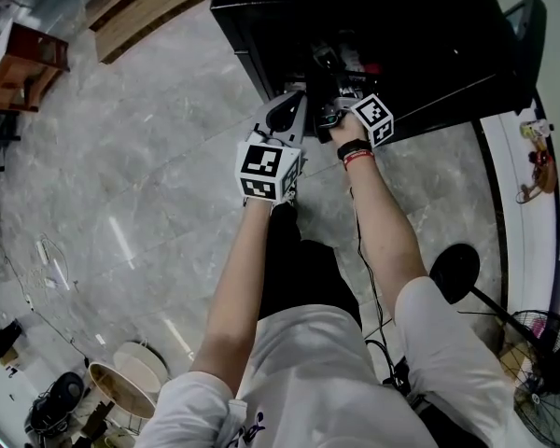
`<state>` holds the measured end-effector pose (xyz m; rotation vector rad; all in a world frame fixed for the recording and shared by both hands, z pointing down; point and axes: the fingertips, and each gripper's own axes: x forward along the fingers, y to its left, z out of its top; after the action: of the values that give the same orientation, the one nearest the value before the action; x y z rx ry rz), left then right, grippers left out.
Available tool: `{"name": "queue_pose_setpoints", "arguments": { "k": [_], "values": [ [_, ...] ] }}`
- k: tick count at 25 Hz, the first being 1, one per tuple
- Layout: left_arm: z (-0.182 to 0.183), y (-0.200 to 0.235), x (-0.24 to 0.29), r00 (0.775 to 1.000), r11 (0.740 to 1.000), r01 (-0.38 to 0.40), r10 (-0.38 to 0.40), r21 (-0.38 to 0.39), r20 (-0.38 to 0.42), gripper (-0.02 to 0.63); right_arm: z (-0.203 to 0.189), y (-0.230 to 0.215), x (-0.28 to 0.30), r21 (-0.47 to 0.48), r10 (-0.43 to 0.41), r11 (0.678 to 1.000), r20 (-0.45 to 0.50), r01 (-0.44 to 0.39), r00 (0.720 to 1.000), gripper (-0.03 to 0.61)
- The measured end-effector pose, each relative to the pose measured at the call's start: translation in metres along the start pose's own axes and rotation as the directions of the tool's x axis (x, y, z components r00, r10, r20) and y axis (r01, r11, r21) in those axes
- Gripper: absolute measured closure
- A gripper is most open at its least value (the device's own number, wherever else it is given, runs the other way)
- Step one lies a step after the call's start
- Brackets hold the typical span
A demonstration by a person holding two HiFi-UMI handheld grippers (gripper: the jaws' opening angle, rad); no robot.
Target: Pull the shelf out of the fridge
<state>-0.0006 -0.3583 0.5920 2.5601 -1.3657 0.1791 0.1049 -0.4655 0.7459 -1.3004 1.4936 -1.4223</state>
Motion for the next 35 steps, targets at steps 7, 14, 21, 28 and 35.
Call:
{"name": "queue_pose_setpoints", "arguments": {
  "k": [7, 14, 21, 28, 35],
  "values": [
    [-0.001, 0.011, 0.004, 1.000, 1.000, -0.002, 0.002, 0.017, 0.012, 0.594, 0.008, 0.002, 0.045, 0.083, 0.040, 0.996, 0.053, -0.044, 0.998, 0.311],
    [-0.002, 0.018, 0.007, 1.000, 1.000, -0.001, 0.001, 0.002, 0.011, 0.594, 0.019, 0.002, 0.083, 0.128, 0.045, 0.990, 0.089, -0.056, 0.995, 0.311],
    [-0.002, 0.025, 0.006, 1.000, 1.000, -0.003, 0.003, -0.008, 0.009, 0.594, 0.023, -0.009, 0.091, 0.146, 0.009, 0.989, 0.163, -0.033, 0.987, 0.423],
    [0.002, 0.026, 0.007, 0.999, 0.996, 0.010, -0.007, -0.085, 0.035, 0.594, 0.027, -0.001, 0.087, 0.199, 0.107, 0.969, 0.207, -0.149, 0.972, 0.551],
    [-0.002, 0.022, 0.005, 1.000, 0.998, 0.014, -0.013, -0.069, 0.005, 0.594, 0.024, 0.001, 0.082, 0.201, 0.105, 0.969, 0.206, -0.147, 0.973, 0.551]
  ]
}}
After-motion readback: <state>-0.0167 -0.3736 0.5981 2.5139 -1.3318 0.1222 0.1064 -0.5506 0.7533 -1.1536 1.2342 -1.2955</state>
